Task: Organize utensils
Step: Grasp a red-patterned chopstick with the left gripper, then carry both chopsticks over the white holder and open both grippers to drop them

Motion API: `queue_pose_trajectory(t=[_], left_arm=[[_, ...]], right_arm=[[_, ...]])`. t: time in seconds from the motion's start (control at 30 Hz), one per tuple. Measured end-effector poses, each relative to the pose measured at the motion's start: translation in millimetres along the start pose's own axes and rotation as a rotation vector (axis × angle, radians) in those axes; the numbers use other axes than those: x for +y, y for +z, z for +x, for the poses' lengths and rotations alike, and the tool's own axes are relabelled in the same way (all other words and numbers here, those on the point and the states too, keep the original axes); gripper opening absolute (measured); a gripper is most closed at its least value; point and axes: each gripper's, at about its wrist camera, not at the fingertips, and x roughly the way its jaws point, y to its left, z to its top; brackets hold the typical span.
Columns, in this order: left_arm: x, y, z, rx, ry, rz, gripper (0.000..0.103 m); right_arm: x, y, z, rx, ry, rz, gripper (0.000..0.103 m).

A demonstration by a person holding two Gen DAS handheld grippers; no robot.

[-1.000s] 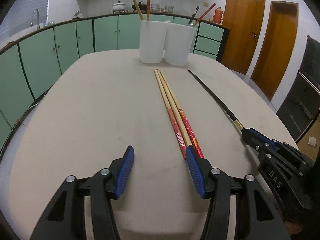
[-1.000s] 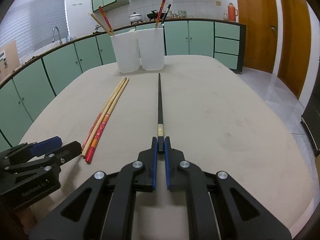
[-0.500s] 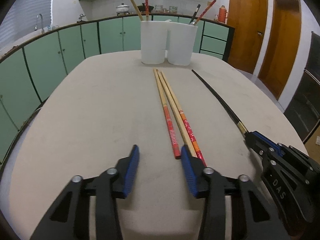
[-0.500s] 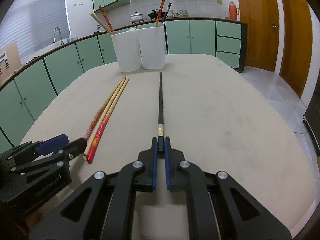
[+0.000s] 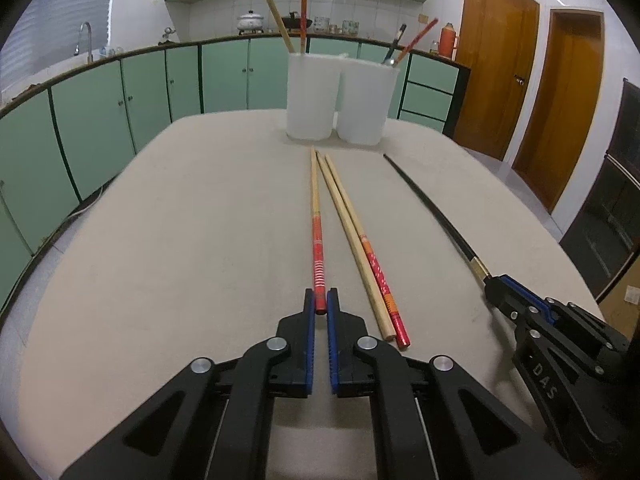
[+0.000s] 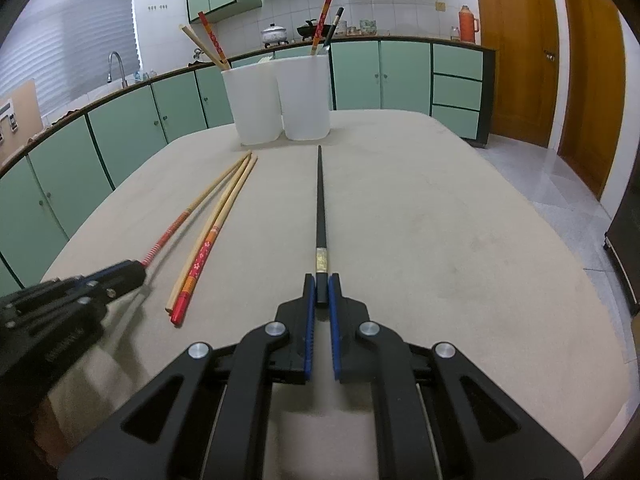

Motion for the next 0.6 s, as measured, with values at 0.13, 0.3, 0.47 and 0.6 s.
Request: queue_pose_trajectory(t=[0.13, 0.3, 0.47, 0.6], left_arm=[[1.8, 8.1, -18.5, -0.043, 0.006, 0.019, 0.005], [5.2, 20.3, -37.7, -0.097, 0.0, 0.018, 0.005], [4.4, 40.2, -54.5, -0.165, -0.002, 0.028, 0.005], [5.0, 61.1, -65.8, -0.222, -0.007, 0.03, 0.005]], right_arm=[[0.8, 6.3, -5.9, -0.024, 0.001, -0.019, 0.006], [1.3, 16.7, -16.9, -0.064, 0.009, -0.04, 0.006], [-1.9, 30.7, -30.1, -0.1, 0.024, -0.041, 0.006], [-6.1, 54.4, -42.8, -0.142, 0.049, -0.039, 0.006]])
